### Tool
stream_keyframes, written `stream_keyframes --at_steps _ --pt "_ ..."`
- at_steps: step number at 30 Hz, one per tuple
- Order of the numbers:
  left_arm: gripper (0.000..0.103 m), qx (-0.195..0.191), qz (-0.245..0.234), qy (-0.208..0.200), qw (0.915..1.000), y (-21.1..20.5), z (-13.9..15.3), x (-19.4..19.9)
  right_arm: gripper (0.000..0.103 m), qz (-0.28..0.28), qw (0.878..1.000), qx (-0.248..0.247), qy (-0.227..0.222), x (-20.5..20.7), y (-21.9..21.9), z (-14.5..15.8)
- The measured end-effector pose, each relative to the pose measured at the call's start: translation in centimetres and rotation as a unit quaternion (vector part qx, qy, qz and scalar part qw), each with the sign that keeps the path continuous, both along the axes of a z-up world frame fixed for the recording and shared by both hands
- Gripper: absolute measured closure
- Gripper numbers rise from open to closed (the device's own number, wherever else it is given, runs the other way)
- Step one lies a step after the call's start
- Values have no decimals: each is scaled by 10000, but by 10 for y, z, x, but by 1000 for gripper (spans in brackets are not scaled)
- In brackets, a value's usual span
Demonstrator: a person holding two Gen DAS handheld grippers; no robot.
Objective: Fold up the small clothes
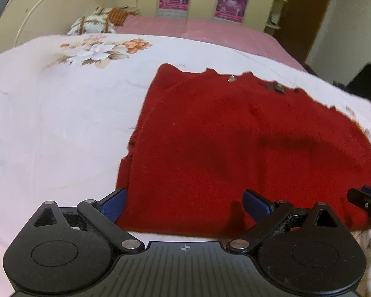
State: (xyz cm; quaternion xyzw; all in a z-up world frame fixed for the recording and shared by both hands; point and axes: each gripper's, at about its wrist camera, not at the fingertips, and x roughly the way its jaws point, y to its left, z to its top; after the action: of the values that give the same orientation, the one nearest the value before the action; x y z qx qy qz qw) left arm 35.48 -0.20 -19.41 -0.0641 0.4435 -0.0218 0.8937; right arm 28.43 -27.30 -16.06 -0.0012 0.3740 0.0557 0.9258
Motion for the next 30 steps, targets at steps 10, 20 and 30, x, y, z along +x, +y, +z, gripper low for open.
stream_keyframes --at_steps 10,20,30 --pt "4 -85 -137 -263 9995 -21 11 31 60 145 9996 45 -256 34 14 12" --pt "4 61 122 -110 9998 -19 -12 79 60 223 9990 13 -393 70 29 12" --pt "0 -65 125 -97 9999 -13 -6 63 56 275 9990 -304 -161 77 35 -14"
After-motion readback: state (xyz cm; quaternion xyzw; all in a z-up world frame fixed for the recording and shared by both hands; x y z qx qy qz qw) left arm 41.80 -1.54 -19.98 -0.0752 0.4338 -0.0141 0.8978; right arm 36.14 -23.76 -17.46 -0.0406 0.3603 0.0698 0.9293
